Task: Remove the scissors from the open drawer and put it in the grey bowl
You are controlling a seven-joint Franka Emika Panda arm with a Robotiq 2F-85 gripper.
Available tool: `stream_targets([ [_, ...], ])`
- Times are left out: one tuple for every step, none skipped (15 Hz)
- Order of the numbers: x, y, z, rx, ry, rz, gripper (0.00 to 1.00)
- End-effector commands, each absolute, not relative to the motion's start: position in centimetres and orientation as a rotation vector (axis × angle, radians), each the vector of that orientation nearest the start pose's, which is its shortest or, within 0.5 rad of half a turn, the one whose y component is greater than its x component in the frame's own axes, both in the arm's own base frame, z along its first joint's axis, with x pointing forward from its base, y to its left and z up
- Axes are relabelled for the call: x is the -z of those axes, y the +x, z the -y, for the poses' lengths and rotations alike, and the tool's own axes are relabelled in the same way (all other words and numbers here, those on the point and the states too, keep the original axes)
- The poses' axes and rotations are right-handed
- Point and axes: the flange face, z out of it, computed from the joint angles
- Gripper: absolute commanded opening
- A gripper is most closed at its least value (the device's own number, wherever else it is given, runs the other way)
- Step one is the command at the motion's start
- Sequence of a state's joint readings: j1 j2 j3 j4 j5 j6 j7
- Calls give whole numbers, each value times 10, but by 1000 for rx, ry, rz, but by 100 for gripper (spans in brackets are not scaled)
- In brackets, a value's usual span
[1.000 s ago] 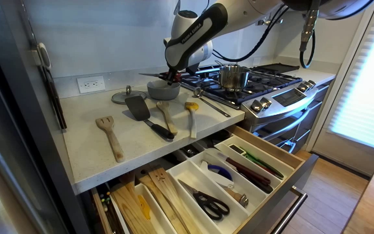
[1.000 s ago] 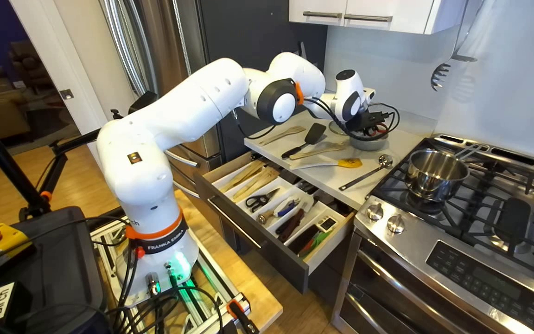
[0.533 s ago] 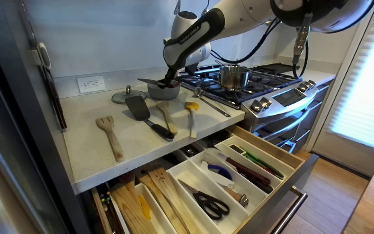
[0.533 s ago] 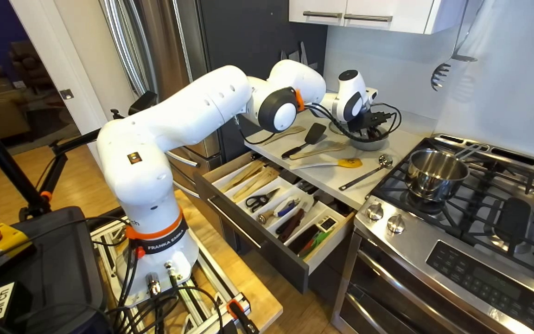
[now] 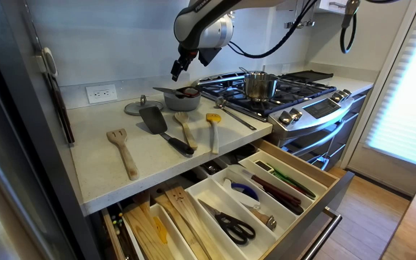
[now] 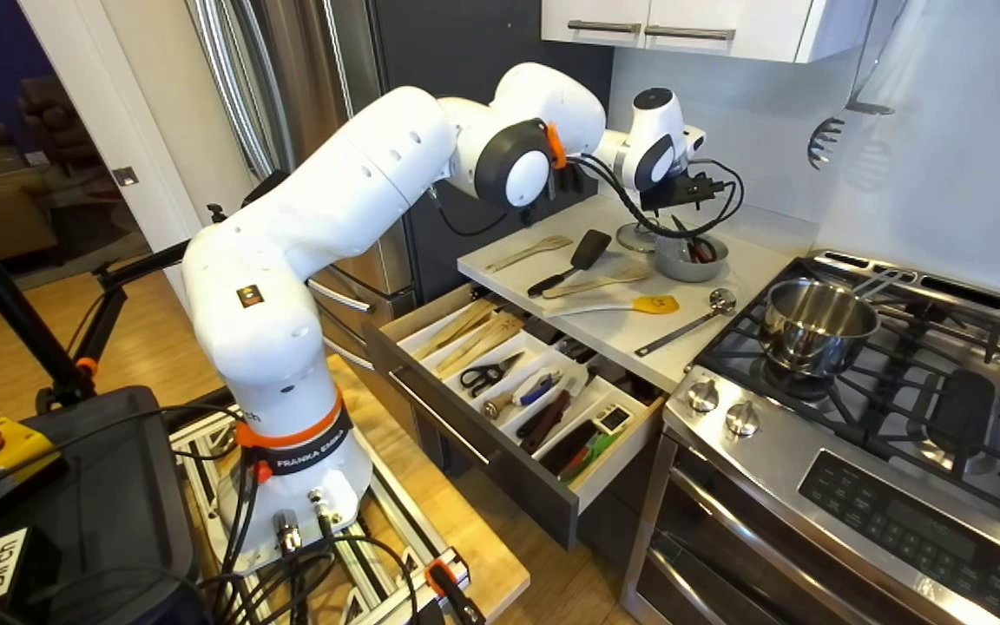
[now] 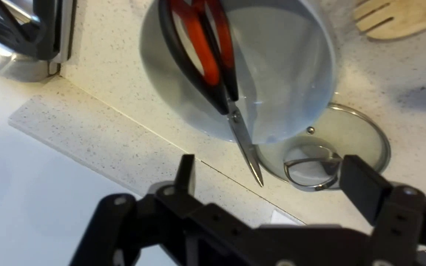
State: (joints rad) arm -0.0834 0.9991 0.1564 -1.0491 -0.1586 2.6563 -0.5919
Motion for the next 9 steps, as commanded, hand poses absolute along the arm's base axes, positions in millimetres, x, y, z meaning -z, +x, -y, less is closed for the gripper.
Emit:
stream_targets([
  [-316, 788, -8, 814, -2944, 934, 100],
  [-322, 781, -12, 810, -2899, 934, 100],
  [-327, 774, -15, 802, -2868, 926, 100],
  [-332, 766, -17, 808, -2840, 924, 100],
  [-337, 758, -21, 803, -2813, 921, 100],
  [-340, 749, -24, 785, -2803, 912, 100],
  [-343, 740, -26, 779, -2802, 891, 100],
  [-347, 731, -28, 767, -2819, 860, 100],
  [-351, 722, -29, 764, -2838, 818, 100],
])
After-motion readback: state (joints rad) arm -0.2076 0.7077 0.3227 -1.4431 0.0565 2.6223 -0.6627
